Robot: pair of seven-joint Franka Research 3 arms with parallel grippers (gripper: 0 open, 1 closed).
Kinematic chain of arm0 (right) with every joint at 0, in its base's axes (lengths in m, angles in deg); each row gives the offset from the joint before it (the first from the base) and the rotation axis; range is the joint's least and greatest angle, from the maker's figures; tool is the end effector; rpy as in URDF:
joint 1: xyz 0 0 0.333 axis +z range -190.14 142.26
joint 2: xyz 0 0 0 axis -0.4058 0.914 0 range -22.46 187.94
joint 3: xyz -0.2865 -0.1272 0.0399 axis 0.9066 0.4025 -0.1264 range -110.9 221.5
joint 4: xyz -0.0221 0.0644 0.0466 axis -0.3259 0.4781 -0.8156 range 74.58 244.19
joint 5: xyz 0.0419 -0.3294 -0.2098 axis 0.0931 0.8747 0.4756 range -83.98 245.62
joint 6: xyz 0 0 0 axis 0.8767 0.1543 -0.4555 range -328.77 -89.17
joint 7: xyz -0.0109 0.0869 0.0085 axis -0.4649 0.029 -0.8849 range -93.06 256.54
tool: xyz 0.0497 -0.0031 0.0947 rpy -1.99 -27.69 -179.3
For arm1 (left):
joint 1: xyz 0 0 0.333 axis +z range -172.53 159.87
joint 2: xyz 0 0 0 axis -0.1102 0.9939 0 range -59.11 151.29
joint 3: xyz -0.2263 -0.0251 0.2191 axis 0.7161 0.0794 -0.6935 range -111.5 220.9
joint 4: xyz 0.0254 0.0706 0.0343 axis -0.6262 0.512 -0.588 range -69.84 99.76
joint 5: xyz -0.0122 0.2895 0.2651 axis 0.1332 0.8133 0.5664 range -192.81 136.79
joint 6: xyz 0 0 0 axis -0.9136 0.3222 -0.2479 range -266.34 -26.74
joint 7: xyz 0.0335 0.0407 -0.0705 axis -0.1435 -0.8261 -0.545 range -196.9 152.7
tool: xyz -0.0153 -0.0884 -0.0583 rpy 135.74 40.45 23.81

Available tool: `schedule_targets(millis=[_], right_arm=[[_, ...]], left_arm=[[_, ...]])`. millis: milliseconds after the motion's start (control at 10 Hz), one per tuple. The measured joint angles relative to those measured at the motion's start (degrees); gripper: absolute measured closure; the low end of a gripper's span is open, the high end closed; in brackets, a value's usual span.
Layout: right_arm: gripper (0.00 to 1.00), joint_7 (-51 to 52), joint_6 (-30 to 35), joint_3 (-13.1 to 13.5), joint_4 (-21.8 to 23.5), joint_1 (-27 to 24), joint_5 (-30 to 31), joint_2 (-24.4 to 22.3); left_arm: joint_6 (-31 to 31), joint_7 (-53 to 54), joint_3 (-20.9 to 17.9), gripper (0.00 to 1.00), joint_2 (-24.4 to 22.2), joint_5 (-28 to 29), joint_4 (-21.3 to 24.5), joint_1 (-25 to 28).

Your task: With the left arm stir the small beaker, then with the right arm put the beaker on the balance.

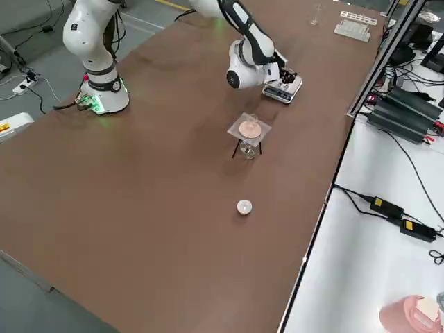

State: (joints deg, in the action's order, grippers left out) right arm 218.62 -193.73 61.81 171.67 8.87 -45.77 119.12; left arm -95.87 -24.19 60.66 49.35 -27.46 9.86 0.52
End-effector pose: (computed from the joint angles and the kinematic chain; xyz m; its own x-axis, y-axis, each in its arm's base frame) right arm 0.5818 0.3173 0.2029 0.2268 0.1545 0.9616 0.8895 -0.4350 -0.1399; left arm 0.5800 0.0118 0.6293 0.9953 0.0518 0.0819 0.0520 -0.9986 -0.0007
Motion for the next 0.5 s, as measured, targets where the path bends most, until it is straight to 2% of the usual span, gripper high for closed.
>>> schedule_targets(millis=[500], right_arm=[[0.00, -13.39, -10.25, -0.24, 1.19, 0.25, 8.73, -6.91]], left_arm=[[1.95, 0.21, 2.52, 0.00, -1.43, -0.18, -0.28, -0.45]])
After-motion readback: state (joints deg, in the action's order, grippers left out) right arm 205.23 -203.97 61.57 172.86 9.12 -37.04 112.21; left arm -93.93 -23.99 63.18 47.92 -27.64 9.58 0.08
